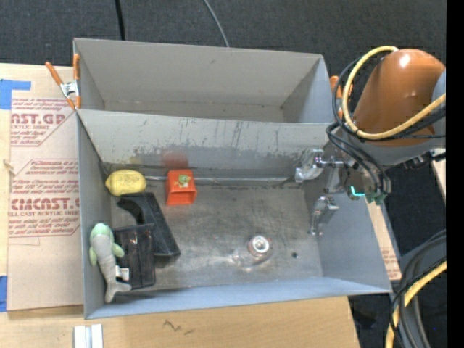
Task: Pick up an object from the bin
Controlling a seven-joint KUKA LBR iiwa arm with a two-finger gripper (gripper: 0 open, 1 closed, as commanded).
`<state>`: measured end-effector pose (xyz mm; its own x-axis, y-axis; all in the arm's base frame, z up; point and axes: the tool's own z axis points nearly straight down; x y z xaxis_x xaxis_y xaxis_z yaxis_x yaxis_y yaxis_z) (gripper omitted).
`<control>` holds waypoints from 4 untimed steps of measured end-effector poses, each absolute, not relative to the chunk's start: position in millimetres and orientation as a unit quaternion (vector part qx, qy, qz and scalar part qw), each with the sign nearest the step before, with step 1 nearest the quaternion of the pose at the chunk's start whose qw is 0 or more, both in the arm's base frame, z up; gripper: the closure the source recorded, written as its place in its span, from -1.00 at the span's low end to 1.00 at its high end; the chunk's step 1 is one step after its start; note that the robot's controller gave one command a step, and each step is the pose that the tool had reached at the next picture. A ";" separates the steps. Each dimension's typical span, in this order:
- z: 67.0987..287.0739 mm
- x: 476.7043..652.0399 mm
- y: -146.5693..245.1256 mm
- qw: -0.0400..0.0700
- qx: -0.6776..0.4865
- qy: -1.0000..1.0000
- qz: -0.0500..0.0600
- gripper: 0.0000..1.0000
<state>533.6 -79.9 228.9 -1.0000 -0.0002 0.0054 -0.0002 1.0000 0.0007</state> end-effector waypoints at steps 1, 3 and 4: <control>232.6 535.1 -79.7 -0.001 0.000 -1.000 0.000 -1.00; 158.5 530.2 -26.8 0.003 0.045 -0.999 0.000 -1.00; 116.8 510.6 -15.1 -0.005 0.036 -0.999 0.000 -1.00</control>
Offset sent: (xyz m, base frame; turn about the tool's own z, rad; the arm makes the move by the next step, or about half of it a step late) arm -0.0540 0.0785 -0.1397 0.0170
